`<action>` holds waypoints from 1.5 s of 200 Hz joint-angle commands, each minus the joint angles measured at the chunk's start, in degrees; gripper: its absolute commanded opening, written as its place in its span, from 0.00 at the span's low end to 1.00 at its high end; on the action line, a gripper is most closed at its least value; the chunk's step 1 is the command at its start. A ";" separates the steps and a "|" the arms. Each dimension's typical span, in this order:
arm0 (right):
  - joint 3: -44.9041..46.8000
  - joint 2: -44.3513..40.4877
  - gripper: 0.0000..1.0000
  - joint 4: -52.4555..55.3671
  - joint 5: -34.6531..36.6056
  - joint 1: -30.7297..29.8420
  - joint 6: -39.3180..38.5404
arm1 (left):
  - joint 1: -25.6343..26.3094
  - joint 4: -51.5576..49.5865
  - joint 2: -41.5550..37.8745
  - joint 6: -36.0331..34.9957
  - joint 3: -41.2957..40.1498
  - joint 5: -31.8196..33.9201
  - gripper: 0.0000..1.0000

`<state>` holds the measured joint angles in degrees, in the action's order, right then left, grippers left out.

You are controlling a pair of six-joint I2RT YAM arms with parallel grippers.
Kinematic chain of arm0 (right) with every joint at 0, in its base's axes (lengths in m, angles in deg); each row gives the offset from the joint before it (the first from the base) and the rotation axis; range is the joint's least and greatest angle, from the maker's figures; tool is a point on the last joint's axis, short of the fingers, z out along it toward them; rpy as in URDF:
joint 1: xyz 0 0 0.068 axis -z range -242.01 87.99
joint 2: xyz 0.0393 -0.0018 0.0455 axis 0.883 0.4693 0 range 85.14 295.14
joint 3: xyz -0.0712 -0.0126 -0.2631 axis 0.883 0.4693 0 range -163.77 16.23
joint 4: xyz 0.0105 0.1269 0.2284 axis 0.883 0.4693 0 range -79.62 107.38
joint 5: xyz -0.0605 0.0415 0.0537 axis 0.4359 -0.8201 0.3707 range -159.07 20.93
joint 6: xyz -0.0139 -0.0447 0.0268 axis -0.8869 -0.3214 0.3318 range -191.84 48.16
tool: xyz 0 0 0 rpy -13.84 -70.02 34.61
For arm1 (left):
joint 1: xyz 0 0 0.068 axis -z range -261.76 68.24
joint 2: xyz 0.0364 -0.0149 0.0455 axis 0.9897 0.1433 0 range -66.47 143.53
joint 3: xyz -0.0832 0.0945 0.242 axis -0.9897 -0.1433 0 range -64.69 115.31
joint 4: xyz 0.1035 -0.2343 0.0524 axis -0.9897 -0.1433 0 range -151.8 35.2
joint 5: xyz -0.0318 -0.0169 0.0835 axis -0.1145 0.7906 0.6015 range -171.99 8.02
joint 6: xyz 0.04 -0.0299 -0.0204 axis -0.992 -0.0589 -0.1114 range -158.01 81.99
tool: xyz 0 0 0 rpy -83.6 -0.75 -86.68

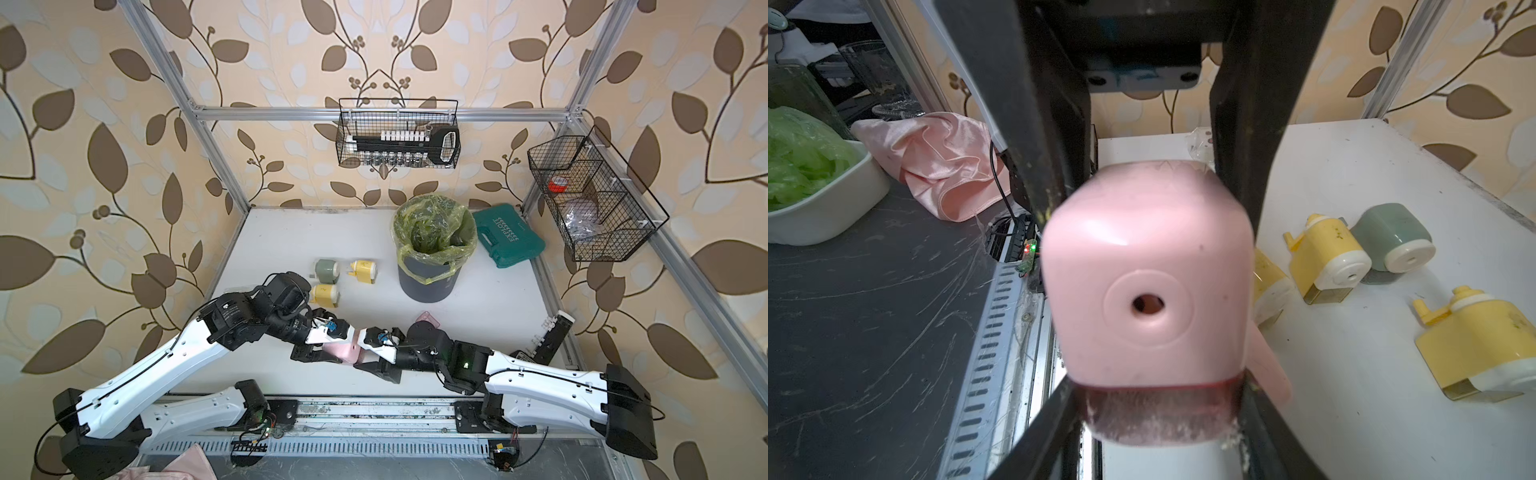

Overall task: Take out the pencil sharpener tray and clean the shavings
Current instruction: Open the container of the pencil sharpener.

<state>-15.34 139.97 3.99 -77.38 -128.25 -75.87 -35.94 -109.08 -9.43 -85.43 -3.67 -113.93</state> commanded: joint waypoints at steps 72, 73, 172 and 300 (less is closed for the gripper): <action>-0.98 -0.94 0.00 -2.88 1.46 0.24 4.78 | 2.07 1.36 -1.22 1.85 -3.03 -0.60 0.00; -0.92 -0.99 0.00 -2.99 1.46 0.24 4.80 | 2.07 1.37 -1.22 1.91 -3.10 -0.59 0.00; 3.33 -6.90 0.00 -3.72 0.60 0.23 7.13 | 3.66 2.45 -2.06 3.87 -7.05 1.97 0.00; 4.21 -10.23 0.00 -0.31 -0.17 0.15 7.37 | 4.36 2.98 -3.42 5.27 -7.67 3.46 0.00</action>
<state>-10.75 132.02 7.92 -78.52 -128.42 -71.15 -32.22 -102.98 -11.11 -80.62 -10.19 -112.86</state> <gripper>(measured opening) 0.475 0.561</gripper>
